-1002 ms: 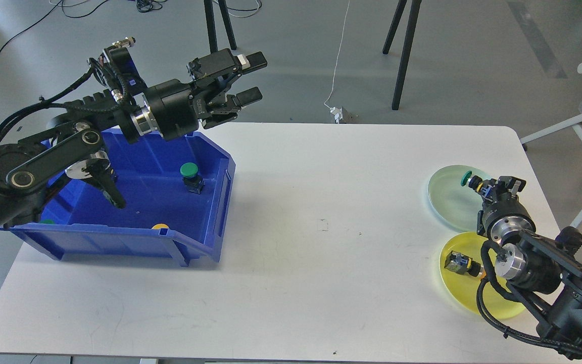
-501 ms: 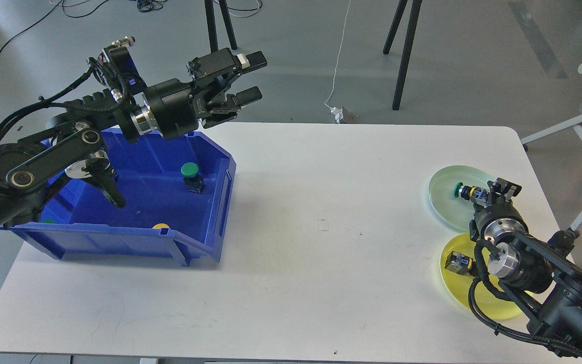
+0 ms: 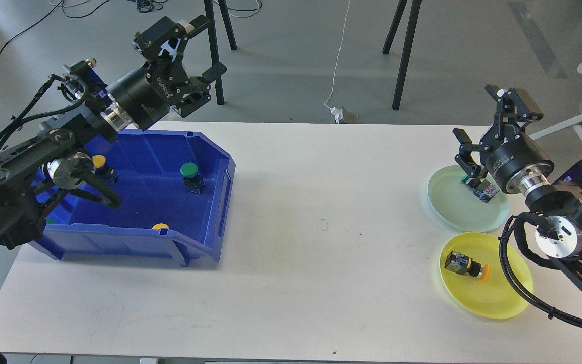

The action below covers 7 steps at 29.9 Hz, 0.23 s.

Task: Pass button and place on color plate
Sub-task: 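Open the right gripper and lift it away from the plate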

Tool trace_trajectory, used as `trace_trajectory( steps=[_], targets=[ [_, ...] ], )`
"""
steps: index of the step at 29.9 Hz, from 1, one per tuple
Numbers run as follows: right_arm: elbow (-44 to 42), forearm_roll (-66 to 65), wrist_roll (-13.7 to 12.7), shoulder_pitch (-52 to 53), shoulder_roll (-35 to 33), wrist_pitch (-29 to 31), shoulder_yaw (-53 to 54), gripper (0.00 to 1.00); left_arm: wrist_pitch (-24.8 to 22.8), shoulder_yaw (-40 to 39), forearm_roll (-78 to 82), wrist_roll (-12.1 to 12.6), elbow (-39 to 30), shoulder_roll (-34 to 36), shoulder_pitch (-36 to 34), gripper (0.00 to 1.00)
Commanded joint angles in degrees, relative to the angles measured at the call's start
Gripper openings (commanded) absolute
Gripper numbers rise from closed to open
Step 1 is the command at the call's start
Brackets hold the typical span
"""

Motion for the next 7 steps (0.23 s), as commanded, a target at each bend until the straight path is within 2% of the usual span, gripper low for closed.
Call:
trace_trajectory(
  steps=[1, 4, 7],
  targets=[
    [-2.1, 3.0, 0.5, 0.0, 0.3, 16.1, 3.8, 1.0, 0.0, -6.0, -4.0, 0.0, 3.4, 0.6, 4.5, 0.95],
    [-4.3, 8.9, 0.6, 0.1, 1.8, 17.6, 4.7, 1.0, 0.0, -9.6, -4.3, 0.0, 4.7, 0.2, 6.8, 0.95],
    [-4.2, 10.0, 0.8, 0.0, 3.9, 17.6, 5.7, 1.0, 0.0, -9.7, -4.2, 0.0, 4.8, 0.1, 6.9, 0.95]
  ],
)
